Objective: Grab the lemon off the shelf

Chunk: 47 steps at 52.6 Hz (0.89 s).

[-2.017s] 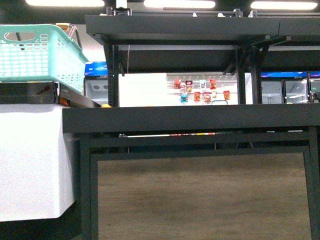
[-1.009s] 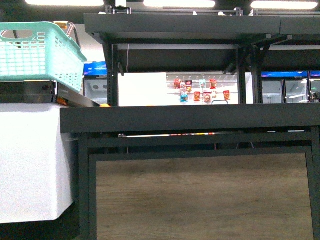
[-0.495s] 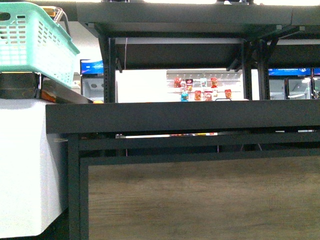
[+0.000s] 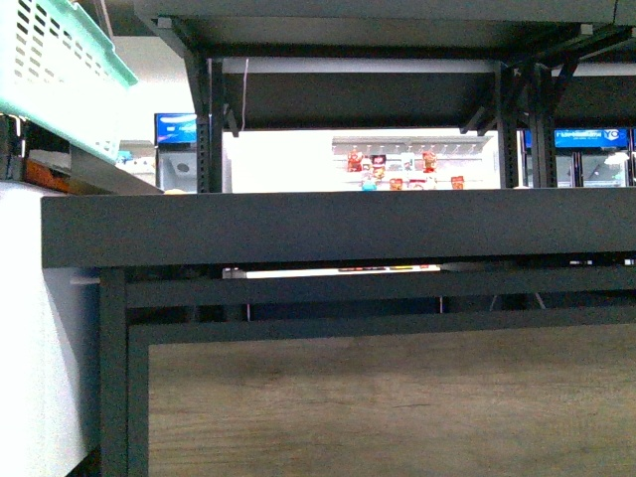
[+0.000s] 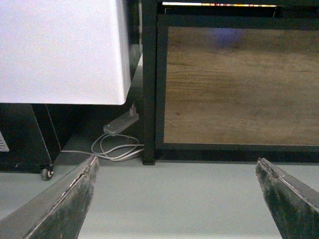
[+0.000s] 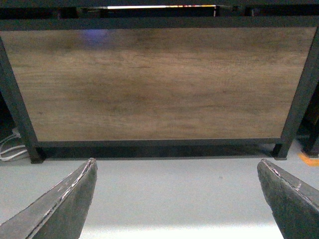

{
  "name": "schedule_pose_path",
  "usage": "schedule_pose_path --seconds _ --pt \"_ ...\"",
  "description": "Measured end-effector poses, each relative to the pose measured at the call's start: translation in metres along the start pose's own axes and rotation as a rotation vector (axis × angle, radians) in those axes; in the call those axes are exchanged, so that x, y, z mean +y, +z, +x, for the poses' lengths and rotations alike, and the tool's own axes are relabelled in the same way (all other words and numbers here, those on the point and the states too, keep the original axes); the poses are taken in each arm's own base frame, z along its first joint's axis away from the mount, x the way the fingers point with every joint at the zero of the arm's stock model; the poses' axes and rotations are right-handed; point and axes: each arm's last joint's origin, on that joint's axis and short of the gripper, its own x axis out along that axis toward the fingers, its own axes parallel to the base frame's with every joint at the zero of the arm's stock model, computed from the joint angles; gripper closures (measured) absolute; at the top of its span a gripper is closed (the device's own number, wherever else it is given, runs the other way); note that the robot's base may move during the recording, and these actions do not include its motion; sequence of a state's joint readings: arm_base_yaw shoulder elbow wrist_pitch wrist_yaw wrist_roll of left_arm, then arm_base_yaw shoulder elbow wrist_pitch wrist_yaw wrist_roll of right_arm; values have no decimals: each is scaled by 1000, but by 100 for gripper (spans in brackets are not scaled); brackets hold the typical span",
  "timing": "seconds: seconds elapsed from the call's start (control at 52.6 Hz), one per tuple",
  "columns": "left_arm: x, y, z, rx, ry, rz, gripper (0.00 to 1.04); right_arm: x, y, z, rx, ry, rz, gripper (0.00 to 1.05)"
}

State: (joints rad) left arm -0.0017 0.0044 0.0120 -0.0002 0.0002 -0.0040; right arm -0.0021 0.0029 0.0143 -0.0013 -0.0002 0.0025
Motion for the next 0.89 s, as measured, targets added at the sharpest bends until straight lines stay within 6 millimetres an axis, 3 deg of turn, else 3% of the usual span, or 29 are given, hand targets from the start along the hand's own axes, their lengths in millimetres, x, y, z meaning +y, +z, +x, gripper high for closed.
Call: schedule_pose_path --seconds 0.894 --pt "0 0 0 -1 0 0 8 0 0 0 0 0 0 8"
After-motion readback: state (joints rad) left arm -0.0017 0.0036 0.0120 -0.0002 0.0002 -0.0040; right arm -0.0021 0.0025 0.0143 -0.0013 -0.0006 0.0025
